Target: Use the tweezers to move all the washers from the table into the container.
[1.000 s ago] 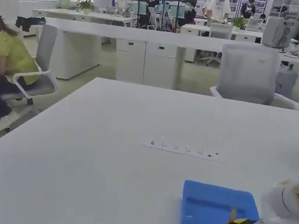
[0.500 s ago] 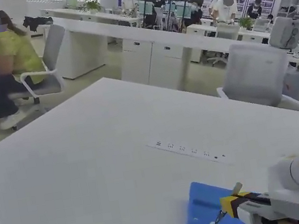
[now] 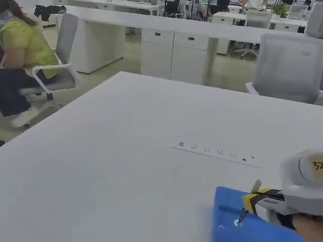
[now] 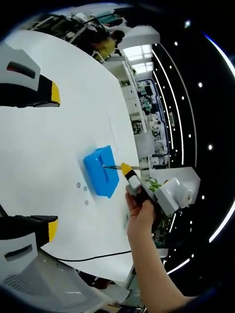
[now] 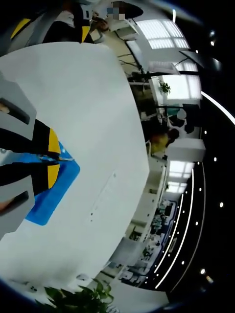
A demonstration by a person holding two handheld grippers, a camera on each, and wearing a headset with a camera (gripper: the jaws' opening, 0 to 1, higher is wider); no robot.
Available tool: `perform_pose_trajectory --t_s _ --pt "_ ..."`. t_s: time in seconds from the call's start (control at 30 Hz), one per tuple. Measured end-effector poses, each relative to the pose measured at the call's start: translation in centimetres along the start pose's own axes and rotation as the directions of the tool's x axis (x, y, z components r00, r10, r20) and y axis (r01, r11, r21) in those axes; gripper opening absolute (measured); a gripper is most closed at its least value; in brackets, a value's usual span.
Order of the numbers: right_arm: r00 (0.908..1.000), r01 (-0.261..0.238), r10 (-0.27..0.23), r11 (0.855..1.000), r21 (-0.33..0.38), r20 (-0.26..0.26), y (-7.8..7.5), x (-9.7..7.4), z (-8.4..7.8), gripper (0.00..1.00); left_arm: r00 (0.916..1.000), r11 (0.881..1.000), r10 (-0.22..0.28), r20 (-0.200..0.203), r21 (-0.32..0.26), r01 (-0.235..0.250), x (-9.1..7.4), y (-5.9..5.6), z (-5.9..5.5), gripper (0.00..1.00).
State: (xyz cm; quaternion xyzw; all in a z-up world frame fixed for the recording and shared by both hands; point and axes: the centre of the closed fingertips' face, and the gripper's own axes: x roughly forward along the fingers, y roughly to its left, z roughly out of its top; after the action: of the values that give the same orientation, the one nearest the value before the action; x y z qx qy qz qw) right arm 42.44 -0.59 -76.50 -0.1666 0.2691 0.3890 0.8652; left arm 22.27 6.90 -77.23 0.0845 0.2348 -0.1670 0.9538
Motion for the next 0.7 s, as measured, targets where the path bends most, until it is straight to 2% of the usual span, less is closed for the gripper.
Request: perform_pose_trajectory --t_s 0.07,0.33,0.6,0.7 --pt "0.9999 0.0 0.0 1.0 -0.003 -0.012 -0.3 0.6 -0.3 0.01 1.0 1.0 0.002 -0.005 -0.003 -0.002 0.1 0.1 -0.1 0.94" --pt "0.9985 -0.008 0.012 0.998 0.063 -0.054 -1.0 2.7 -2.4 0.01 0.9996 1.0 0.002 -0.027 0.008 -0.002 0.2 0.1 -0.6 0.93" --pt "0.9978 -0.011 0.01 1.0 -0.023 -0.066 -0.4 3.7 -2.2 0.01 0.9986 1.0 -0.007 -0.052 0.03 0.009 0.4 -0.3 -1.1 0.92" --pt "0.9973 -0.017 0.016 1.0 -0.022 -0.072 -0.4 4.1 -2.3 0.01 0.9985 0.999 -0.006 -0.055 0.035 0.008 0.4 -0.3 -1.1 0.92"
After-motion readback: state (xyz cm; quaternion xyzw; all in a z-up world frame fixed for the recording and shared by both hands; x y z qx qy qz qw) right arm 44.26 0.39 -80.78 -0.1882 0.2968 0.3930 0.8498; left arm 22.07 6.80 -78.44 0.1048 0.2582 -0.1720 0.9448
